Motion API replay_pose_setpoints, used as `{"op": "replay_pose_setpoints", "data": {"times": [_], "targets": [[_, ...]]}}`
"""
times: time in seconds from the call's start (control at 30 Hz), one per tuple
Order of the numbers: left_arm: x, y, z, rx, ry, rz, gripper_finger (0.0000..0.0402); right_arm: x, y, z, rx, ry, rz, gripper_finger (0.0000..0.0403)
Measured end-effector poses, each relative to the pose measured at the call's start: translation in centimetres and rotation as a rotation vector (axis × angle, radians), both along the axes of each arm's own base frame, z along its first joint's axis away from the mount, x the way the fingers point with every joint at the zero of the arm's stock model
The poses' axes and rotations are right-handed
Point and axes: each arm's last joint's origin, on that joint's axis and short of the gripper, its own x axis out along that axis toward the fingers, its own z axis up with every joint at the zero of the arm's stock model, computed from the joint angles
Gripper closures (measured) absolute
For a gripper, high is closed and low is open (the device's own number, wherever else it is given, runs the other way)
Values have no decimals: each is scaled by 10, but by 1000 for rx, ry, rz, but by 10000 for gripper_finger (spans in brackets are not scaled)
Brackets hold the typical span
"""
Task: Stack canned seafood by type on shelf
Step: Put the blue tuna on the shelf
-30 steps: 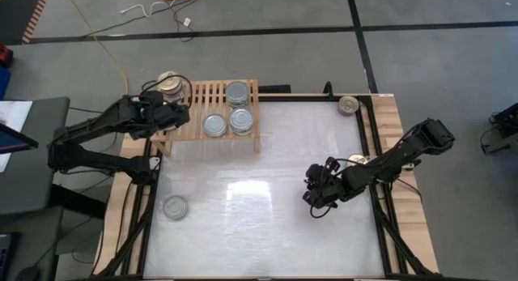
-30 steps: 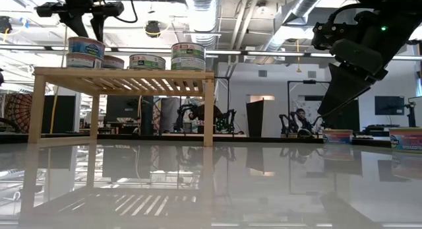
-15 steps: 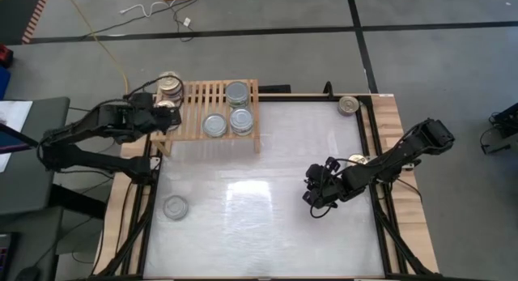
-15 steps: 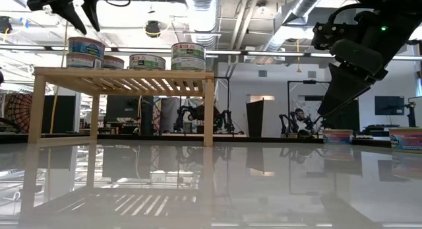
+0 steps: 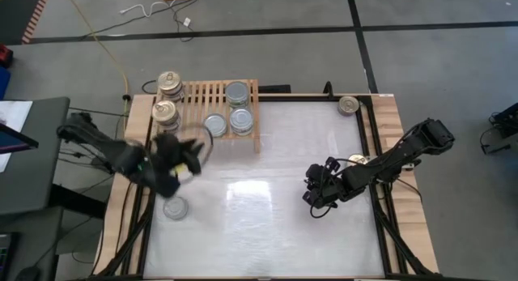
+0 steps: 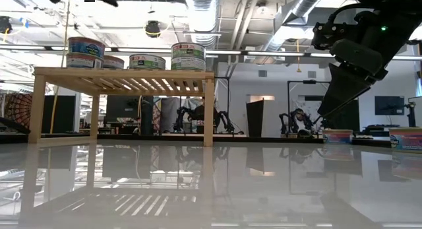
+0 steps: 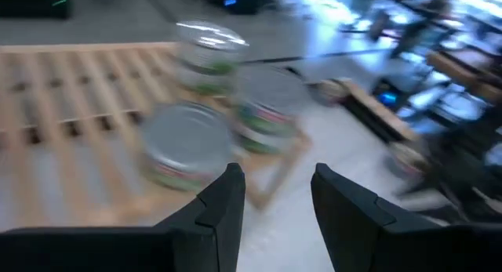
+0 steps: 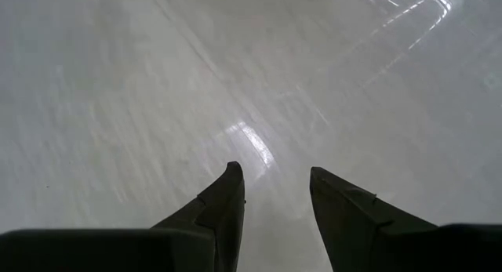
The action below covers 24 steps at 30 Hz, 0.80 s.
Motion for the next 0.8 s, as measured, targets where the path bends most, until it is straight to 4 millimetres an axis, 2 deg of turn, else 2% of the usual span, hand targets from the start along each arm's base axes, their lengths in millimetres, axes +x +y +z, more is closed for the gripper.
{"op": "replay_pose_setpoints", "data": {"times": [0.17, 0.37, 0.57, 0.8], "targets": [[18, -53, -24, 62, -16, -107, 261, 0, 0, 0, 0, 0, 0, 231], [36, -99, -69, 149, 36, -156, 261, 2, 1, 1, 8, -19, -1, 231], [53, -116, -110, 276, 166, -164, 261, 3, 1, 1, 4, -35, 2, 231], [68, -117, -142, 239, 149, -93, 261, 5, 1, 2, 8, -55, -1, 231]]}}
